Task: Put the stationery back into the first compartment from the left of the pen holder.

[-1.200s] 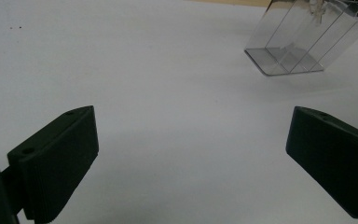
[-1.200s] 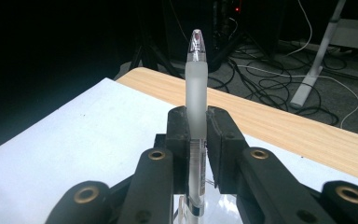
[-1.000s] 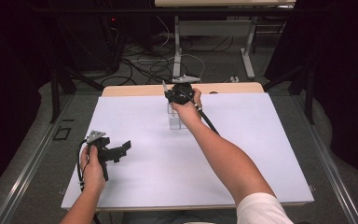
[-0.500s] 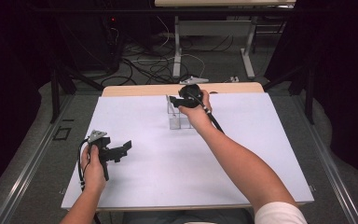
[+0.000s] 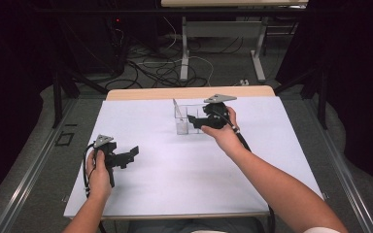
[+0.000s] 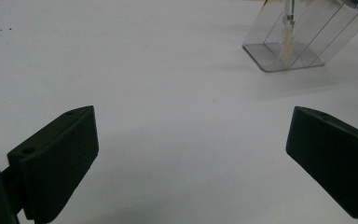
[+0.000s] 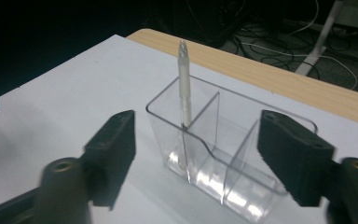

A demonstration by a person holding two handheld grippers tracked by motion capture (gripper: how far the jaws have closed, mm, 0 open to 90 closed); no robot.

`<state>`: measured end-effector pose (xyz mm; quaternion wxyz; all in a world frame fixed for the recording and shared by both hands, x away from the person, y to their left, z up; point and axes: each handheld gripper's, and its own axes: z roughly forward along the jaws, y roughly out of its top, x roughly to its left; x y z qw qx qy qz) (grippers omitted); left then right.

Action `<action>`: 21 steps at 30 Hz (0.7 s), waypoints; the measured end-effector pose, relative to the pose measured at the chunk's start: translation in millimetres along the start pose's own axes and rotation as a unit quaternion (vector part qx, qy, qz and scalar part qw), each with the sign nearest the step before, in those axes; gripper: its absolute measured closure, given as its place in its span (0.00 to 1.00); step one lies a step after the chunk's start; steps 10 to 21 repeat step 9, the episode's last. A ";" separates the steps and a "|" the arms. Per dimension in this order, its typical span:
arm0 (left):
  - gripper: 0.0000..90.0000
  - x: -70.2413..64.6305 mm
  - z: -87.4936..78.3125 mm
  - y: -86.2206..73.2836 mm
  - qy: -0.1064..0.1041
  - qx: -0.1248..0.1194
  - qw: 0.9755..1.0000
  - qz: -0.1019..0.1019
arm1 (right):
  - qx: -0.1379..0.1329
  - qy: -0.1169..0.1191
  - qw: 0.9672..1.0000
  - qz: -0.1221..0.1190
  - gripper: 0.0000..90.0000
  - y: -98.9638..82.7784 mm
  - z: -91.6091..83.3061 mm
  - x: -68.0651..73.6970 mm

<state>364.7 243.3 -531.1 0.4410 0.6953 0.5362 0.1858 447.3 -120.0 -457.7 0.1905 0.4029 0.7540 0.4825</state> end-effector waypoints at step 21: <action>0.03 1.2 -0.2 -0.8 0.001 0.001 1.000 -0.001 | 0.030 -0.006 0.999 0.012 0.14 -55.8 -32.6 -10.2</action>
